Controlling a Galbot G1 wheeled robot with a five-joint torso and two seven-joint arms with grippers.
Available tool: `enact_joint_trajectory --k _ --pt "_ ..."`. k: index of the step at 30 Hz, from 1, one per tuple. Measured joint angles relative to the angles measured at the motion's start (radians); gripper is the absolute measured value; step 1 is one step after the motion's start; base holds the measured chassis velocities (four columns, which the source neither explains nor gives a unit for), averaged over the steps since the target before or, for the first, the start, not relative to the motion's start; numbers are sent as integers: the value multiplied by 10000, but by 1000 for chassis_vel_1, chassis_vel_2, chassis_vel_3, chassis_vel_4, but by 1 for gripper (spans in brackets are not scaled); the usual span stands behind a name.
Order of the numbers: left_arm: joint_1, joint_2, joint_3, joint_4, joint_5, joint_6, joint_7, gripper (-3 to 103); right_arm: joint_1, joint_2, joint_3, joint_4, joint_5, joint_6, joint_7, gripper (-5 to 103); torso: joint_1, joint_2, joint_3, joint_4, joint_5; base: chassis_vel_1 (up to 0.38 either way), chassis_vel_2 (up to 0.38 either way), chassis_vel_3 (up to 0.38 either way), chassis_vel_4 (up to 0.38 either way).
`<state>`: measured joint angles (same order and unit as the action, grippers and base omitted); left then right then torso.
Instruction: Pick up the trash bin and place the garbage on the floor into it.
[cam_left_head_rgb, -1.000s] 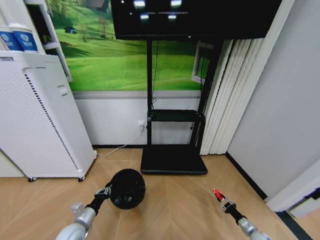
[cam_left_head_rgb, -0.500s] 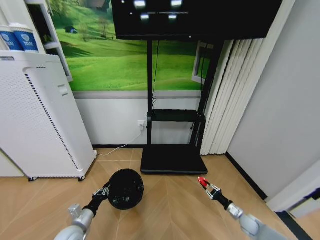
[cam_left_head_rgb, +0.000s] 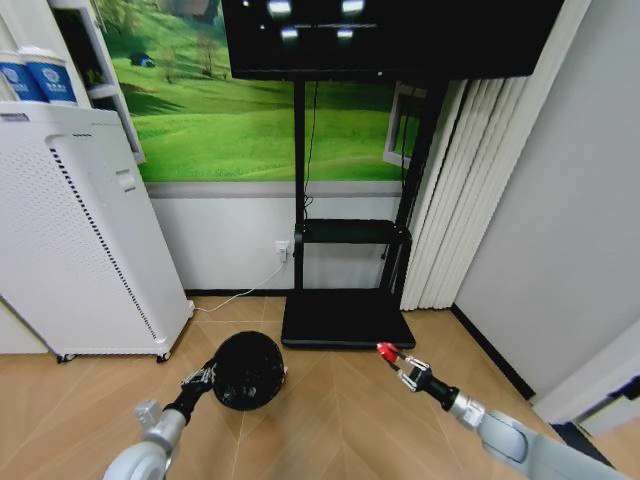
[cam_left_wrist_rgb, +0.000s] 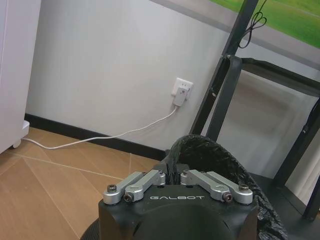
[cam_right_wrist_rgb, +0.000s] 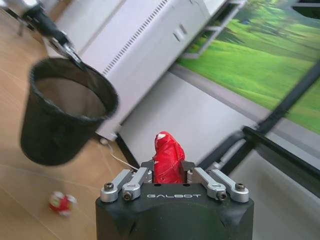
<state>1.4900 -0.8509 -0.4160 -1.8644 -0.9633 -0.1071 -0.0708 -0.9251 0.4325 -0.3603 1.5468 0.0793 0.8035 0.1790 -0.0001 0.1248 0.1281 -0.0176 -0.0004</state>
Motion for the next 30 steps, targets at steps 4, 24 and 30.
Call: enact_joint_trajectory --k 4,24,30 --pt "-29 -4 82 23 19 6 -24 7 1372 358 -1489 373 -287 -7 78 26 1 -1 0 -3 7 0 0 0 0" --pt "-257 18 315 -19 45 159 -238 7 8179 3949 -8419 284 820 -35 630 26 1 0 1 7 1 0 0 0 0" --pt "-201 -289 306 -65 152 165 -266 7 8538 5159 -9285 -649 1218 -40 840 26 1 0 1 0 2 0 0 0 0"
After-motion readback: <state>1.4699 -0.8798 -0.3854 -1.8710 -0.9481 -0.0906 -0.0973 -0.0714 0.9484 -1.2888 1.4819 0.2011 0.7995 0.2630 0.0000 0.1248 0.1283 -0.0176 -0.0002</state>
